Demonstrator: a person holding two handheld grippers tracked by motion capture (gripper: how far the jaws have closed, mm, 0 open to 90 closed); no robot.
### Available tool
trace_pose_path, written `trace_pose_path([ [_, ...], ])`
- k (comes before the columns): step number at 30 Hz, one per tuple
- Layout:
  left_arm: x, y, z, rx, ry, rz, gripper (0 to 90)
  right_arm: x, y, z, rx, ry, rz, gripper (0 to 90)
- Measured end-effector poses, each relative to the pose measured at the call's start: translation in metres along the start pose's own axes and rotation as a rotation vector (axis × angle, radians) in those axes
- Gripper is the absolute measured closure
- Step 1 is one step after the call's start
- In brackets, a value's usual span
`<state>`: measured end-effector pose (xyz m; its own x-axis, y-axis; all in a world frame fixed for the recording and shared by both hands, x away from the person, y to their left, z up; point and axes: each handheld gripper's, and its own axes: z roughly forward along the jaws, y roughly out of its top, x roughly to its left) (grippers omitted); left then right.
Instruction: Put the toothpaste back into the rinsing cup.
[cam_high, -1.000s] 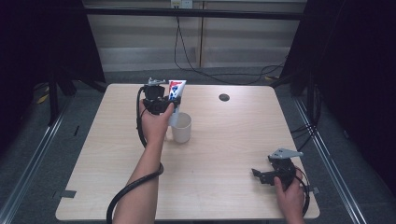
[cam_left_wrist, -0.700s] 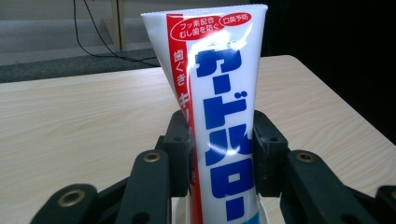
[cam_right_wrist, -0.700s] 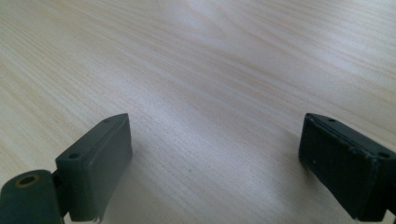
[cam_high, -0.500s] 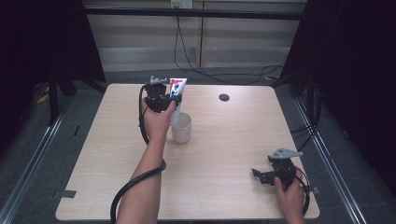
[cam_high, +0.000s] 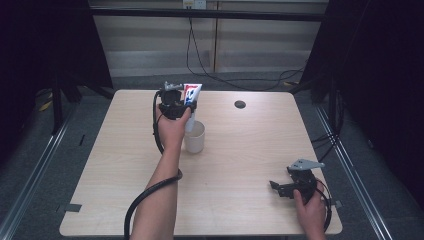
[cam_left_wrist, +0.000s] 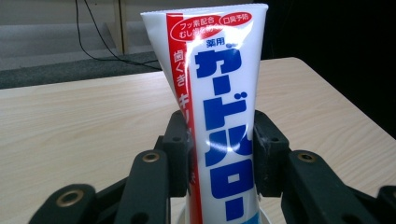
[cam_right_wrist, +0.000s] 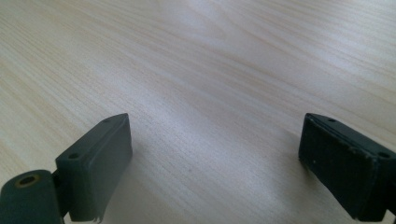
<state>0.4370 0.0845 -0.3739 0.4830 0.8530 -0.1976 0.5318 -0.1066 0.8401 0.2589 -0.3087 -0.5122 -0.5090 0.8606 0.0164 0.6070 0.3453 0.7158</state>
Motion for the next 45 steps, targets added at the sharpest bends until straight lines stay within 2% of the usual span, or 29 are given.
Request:
trace_pose_path([
  [13,-0.002,-0.006,0.008,0.008,0.007,0.021,63.7,0.0,0.0,0.0,0.0,0.0,-0.001,9.3],
  [20,0.001,-0.008,0.007,0.001,0.01,0.006,63.3,0.0,0.0,0.0,0.0,0.0,0.0,9.3],
  [27,-0.005,-0.007,0.01,-0.009,0.003,0.014,62.8,0.0,0.0,0.0,0.0,0.0,0.0,9.2],
  [33,-0.012,-0.01,0.017,0.007,-0.009,0.035,62.4,0.0,0.0,0.0,0.0,0.0,-0.001,9.2],
  [38,-0.013,-0.013,0.018,0.024,0.004,0.049,61.2,0.0,0.0,0.0,0.0,0.0,0.0,9.2],
  [45,-0.011,-0.017,0.016,0.028,0.003,0.039,61.3,0.0,0.0,0.0,0.0,0.0,0.0,9.3],
])
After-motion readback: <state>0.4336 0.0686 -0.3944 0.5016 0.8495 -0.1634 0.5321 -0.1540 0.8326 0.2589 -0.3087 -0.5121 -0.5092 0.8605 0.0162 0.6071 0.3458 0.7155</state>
